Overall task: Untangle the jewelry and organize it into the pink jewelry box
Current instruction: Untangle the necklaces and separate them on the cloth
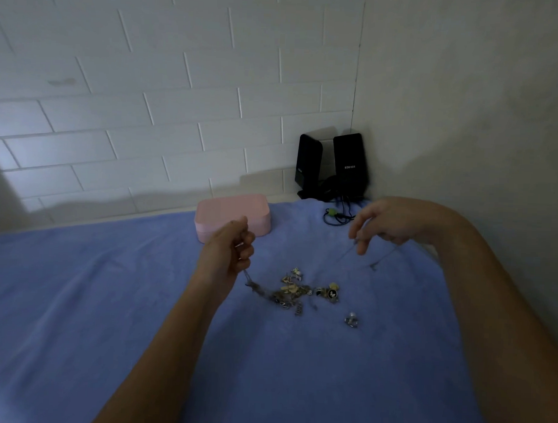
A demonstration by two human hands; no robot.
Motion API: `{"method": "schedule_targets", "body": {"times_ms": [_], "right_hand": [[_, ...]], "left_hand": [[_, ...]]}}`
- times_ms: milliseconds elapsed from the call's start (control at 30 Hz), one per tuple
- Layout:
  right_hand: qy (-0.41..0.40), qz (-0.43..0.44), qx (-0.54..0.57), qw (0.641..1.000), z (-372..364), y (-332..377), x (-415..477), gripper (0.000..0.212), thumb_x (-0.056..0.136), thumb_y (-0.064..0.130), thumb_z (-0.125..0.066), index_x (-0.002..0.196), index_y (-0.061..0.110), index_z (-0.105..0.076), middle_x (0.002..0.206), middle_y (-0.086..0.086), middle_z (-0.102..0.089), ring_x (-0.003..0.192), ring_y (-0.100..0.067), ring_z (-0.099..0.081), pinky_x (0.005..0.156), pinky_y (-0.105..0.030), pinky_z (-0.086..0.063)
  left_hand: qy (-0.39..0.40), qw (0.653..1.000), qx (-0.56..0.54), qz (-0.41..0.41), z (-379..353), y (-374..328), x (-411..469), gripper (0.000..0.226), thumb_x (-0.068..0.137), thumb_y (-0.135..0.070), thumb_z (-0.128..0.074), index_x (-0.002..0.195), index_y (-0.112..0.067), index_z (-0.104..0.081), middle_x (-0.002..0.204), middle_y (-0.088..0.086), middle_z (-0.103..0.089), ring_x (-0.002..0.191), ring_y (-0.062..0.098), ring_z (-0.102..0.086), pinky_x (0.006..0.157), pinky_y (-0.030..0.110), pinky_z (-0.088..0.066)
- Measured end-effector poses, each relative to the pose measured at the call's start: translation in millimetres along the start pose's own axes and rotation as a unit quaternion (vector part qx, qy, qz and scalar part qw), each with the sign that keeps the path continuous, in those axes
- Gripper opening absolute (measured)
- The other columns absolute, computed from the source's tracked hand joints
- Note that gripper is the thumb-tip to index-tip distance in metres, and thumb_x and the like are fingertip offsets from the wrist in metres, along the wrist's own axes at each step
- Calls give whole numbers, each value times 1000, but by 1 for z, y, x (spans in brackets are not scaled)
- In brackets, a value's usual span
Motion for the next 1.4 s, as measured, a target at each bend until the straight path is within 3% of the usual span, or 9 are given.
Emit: {"method": "schedule_targets", "body": {"times_ms": [200,300,400,500,633,900,967,1067,1400], "right_hand": [[-10,42,40,998,7,12,-10,12,91,1,-55,99,1,-63,89,-13,-73,34,-4,-25,34,-15,-24],[20,71,55,996,-3,21,-7,13,91,2,-55,102,-1,-62,91,-12,-73,36,-4,-25,36,-16,-22],[27,93,53,994,-9,27,-4,13,91,3,-56,101,-1,-63,90,-11,-74,39,-5,-25,37,-16,-22],[60,137,63,987,-19,39,-6,13,92,5,-55,101,0,-63,93,-13,-73,41,-6,-24,38,-17,-22],[113,183,41,976,-39,54,-12,12,94,6,-53,104,3,-58,94,-12,-73,41,-7,-24,40,-19,-21],[86,179,-61,978,-53,55,-3,11,88,10,-64,98,9,-61,90,-9,-75,42,-2,-45,44,-16,-32],[82,174,-91,977,-56,51,2,14,86,9,-66,100,8,-66,89,-8,-75,61,5,-62,63,-9,-45],[77,173,-98,977,-57,47,10,11,84,12,-69,94,12,-72,84,-1,-75,78,0,-67,89,-26,-50],[17,219,-53,974,-44,59,3,15,89,18,-64,93,8,-74,67,2,-69,49,3,-51,54,-6,-36]], "left_hand": [[-11,998,-58,16,7,-7,0,33,97,-22,-43,64,-15,-43,56,-3,-54,42,7,-40,36,17,-28],[-18,978,208,14,9,3,-1,32,96,-20,-51,66,-6,-56,56,-1,-63,48,11,-55,51,25,-49],[-23,859,508,-64,0,7,-1,24,91,-25,-59,73,-9,-66,69,-1,-67,66,9,-61,67,24,-48],[83,914,389,-77,-32,17,-9,13,89,-19,-63,101,-24,-64,96,-13,-67,87,-8,-61,80,13,-50],[184,954,233,-50,-65,32,-23,28,91,-15,-58,118,-20,-60,111,-7,-68,107,6,-62,92,21,-50],[116,980,154,-39,-51,36,-15,10,86,-8,-62,91,-7,-71,78,6,-71,71,18,-66,67,22,-53],[112,984,138,-30,-48,37,-13,9,86,-7,-62,90,-5,-70,75,7,-71,70,18,-66,67,22,-54],[111,985,132,-23,-48,39,-12,10,88,-7,-60,90,-5,-69,78,9,-72,74,17,-68,70,22,-55],[113,985,129,-27,-46,36,-11,19,80,-22,-64,92,-9,-70,89,9,-73,89,19,-68,84,25,-53]]}}
Point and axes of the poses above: each hand's wrist, its own x-axis towards the middle knuckle, its own z-axis out of the back of the hand, y = z × x, the point moved 9 cm from there along x, towards the middle knuckle
